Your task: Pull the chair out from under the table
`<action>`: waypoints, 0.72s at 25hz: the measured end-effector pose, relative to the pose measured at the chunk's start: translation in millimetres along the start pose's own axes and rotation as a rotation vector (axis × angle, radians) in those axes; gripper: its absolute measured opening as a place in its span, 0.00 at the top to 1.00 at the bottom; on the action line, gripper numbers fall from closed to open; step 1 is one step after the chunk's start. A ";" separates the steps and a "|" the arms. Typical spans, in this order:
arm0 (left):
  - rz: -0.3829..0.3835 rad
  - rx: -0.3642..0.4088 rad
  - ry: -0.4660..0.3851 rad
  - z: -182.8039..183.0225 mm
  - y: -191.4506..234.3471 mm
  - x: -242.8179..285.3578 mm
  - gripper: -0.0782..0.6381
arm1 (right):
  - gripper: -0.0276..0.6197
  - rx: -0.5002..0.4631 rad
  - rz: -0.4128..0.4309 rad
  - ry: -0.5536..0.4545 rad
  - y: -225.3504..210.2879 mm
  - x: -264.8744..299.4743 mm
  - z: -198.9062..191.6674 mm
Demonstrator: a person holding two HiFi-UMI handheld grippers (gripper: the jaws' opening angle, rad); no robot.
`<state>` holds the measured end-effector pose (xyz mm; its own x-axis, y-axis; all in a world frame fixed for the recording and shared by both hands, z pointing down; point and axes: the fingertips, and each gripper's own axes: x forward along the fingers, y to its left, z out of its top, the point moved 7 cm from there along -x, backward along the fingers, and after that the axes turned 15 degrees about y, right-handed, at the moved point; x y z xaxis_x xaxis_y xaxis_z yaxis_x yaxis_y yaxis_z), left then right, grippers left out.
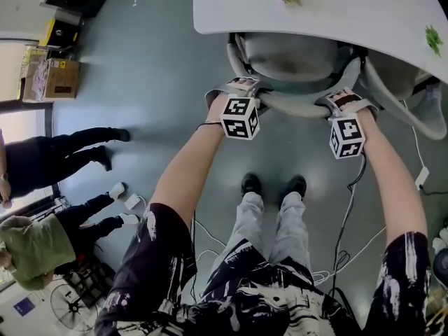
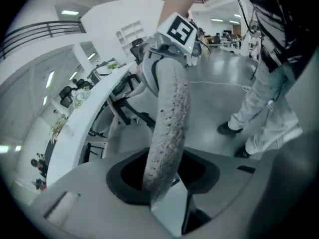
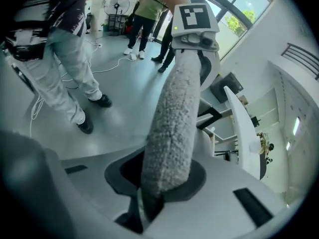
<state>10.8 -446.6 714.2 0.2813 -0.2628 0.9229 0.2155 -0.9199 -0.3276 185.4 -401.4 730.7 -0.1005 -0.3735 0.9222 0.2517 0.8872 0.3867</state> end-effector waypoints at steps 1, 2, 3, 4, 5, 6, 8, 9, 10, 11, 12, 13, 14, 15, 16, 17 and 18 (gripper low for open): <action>0.003 0.043 0.014 1.2 -0.6 0.8 0.70 | 0.86 -0.002 0.015 0.001 -0.6 0.4 -0.1; 0.004 0.069 0.019 1.9 -1.8 0.7 0.71 | 0.87 0.004 0.029 0.002 -1.0 0.1 0.1; 0.004 0.080 0.019 2.2 -3.0 0.2 0.71 | 0.87 0.013 0.039 0.003 -1.1 -0.5 0.5; 0.003 0.082 0.018 2.3 -3.6 -0.4 0.72 | 0.87 0.024 0.048 0.004 -1.5 -1.1 0.8; 0.004 0.083 0.019 2.4 -3.7 -0.8 0.72 | 0.87 0.035 0.055 0.007 -2.3 -1.3 0.9; 0.006 0.084 0.020 2.5 -3.7 -0.9 0.72 | 0.88 0.048 0.063 0.011 -3.2 -1.2 0.8; 0.013 0.090 0.025 3.2 -5.3 -1.4 0.73 | 0.88 0.068 0.080 0.022 -3.2 -0.9 1.5; 0.017 0.095 0.029 3.9 -7.4 -2.2 0.73 | 0.88 0.074 0.086 0.027 -1.8 -1.6 2.7; 0.020 0.102 0.033 4.7 -10.3 -3.4 0.73 | 0.88 0.078 0.090 0.031 0.3 -2.9 4.3; 0.021 0.110 0.037 5.5 -13.4 -5.0 0.74 | 0.88 0.080 0.092 0.035 2.7 -4.5 6.0; 0.021 0.116 0.039 6.1 -16.4 -6.7 0.74 | 0.88 0.082 0.093 0.037 5.0 -6.3 7.7; 0.017 0.122 0.039 6.5 -19.5 -8.7 0.75 | 0.88 0.085 0.096 0.038 7.5 -8.2 9.6; 0.010 0.126 0.038 7.1 -23.2 -10.7 0.75 | 0.88 0.087 0.102 0.038 10.7 -10.2 11.7; 0.001 0.130 0.037 7.8 -28.0 -13.0 0.75 | 0.88 0.089 0.110 0.037 14.7 -12.2 14.1; -0.008 0.133 0.036 8.8 -33.7 -15.5 0.75 | 0.88 0.090 0.116 0.038 19.4 -14.6 16.6; -0.015 0.135 0.036 9.9 -40.5 -18.4 0.76 | 0.88 0.089 0.122 0.040 24.8 -17.4 19.6; -0.020 0.137 0.036 11.2 -48.2 -21.5 0.76 | 0.88 0.087 0.127 0.041 31.2 -20.6 23.1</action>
<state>4.9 -393.3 707.9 0.2430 -0.2574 0.9353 0.3470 -0.8773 -0.3316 173.1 -359.8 723.9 -0.0330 -0.2665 0.9633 0.1755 0.9473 0.2681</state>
